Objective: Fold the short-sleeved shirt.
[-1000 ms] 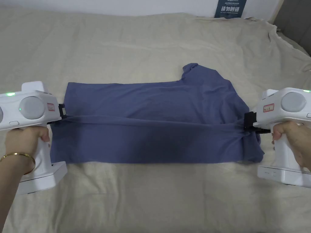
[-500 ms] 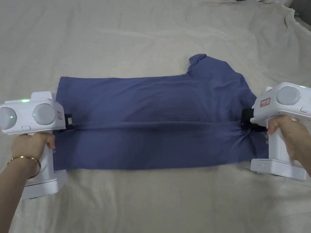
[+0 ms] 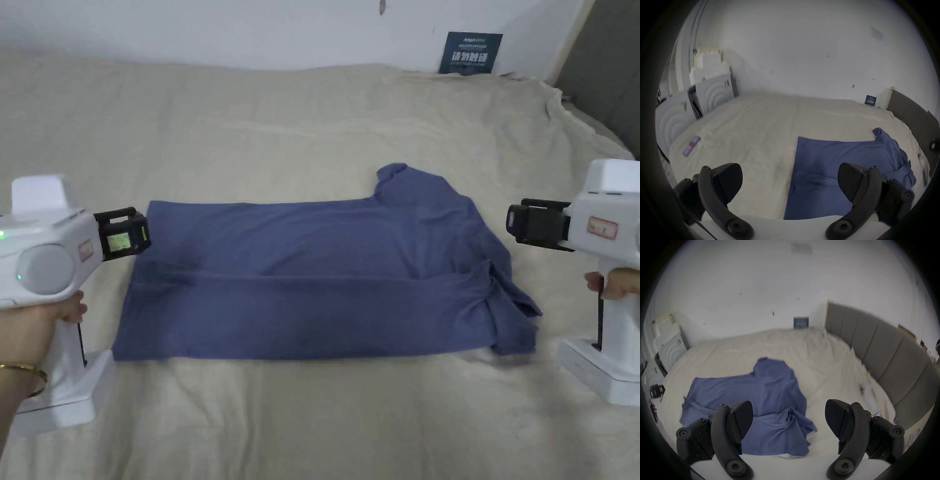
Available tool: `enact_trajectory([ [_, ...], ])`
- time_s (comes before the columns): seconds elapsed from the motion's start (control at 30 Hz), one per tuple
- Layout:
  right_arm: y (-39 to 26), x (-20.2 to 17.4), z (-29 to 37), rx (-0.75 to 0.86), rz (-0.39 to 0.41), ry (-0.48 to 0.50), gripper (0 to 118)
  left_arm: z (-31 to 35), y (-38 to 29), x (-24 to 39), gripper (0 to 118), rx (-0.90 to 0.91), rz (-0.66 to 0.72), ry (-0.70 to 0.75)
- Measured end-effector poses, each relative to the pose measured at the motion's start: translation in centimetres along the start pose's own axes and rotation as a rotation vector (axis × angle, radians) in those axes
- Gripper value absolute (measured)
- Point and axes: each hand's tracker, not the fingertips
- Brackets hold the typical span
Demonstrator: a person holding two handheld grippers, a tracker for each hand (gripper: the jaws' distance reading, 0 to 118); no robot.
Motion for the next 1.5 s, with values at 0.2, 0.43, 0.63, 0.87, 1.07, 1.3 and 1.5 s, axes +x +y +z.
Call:
enact_trajectory([
  [0.2, -4.6, -1.5, 8.1, 0.25, 0.069, -0.008, 100, 6.5, -4.1, 0.9, 113, 0.129, -0.033, 0.0],
  [0.43, -9.0, -2.6, 11.8, 0.302, 0.023, 0.02, 88, 11.1, -7.7, 1.2, 57, 0.153, 0.001, -0.06],
  [0.63, -10.7, -2.9, 12.6, 0.281, -0.025, 0.045, 2, 12.5, -9.1, 0.9, 0, 0.157, 0.015, -0.079],
  [0.87, -11.6, -1.9, 12.0, 0.247, -0.076, 0.056, 0, 12.7, -9.7, 0.9, 0, 0.148, -0.012, -0.119],
  [1.07, -10.6, -0.5, 9.7, 0.195, -0.092, 0.044, 0, 12.2, -9.6, 1.1, 0, 0.15, 0.001, -0.128],
  [1.3, -6.9, 0.5, 3.6, -0.098, -0.131, 0.062, 36, 12.0, -9.5, 2.0, 0, 0.135, -0.018, -0.138],
  [1.5, -5.7, 1.6, -2.3, -0.314, -0.227, 0.07, 86, 10.7, -9.4, 2.7, 0, 0.096, 0.006, -0.131],
])
